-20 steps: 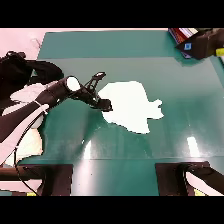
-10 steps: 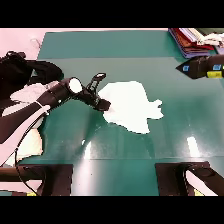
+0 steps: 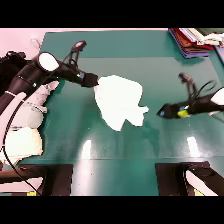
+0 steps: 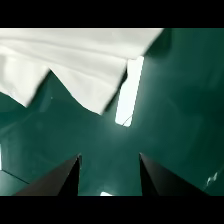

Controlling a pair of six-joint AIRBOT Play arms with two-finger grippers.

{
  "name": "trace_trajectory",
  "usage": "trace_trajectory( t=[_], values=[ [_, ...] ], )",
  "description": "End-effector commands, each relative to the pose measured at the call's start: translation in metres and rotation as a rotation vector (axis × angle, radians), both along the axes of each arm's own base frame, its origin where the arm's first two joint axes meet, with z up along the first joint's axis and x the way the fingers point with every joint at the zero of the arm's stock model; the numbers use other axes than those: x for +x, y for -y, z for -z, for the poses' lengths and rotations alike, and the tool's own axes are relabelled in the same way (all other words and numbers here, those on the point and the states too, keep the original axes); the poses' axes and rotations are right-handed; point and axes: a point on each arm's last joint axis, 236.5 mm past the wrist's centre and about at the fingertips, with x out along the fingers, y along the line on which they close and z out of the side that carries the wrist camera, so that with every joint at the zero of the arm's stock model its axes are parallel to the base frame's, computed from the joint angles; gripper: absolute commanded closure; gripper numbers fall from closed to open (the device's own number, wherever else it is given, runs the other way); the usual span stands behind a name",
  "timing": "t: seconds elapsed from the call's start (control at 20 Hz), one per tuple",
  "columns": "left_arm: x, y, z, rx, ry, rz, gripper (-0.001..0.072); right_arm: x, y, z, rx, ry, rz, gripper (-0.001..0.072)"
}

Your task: Fold the shirts.

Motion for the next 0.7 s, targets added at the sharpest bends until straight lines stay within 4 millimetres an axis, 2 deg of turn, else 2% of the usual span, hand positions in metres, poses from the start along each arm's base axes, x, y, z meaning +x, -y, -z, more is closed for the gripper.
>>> trace_trajectory(
  t=[0.0,0.1,0.2,0.3,0.45,0.55,0.65],
  values=[
    [0.006,-0.01,-0.012,-0.008,0.018,-0.015,0.0679,-0.027,-0.028,0.057,0.087,-0.144,0.06,0.0289],
    [0.006,-0.009,-0.011,-0.008,0.015,-0.014,0.0679,-0.004,-0.041,0.064,0.099,-0.095,0.09,0.0289],
    [0.003,-0.011,-0.009,0.007,0.006,-0.004,0.0679,0.029,-0.049,0.058,0.113,-0.039,0.121,0.0289],
    [-0.002,-0.014,-0.004,0.031,-0.011,0.009,0.0679,0.069,-0.049,0.049,0.111,0.021,0.137,0.0289],
    [-0.003,-0.019,0.001,0.065,-0.013,0.014,0.0679,0.129,-0.039,0.036,0.112,0.096,0.185,0.0289],
    [-0.003,-0.019,0.001,0.064,-0.013,0.014,0.0678,0.16,-0.034,0.038,0.108,0.116,0.195,0.0289],
    [-0.002,-0.019,0.0,0.063,-0.008,0.011,0.0679,0.181,-0.037,0.048,0.107,0.105,0.183,0.0289]
  ],
)
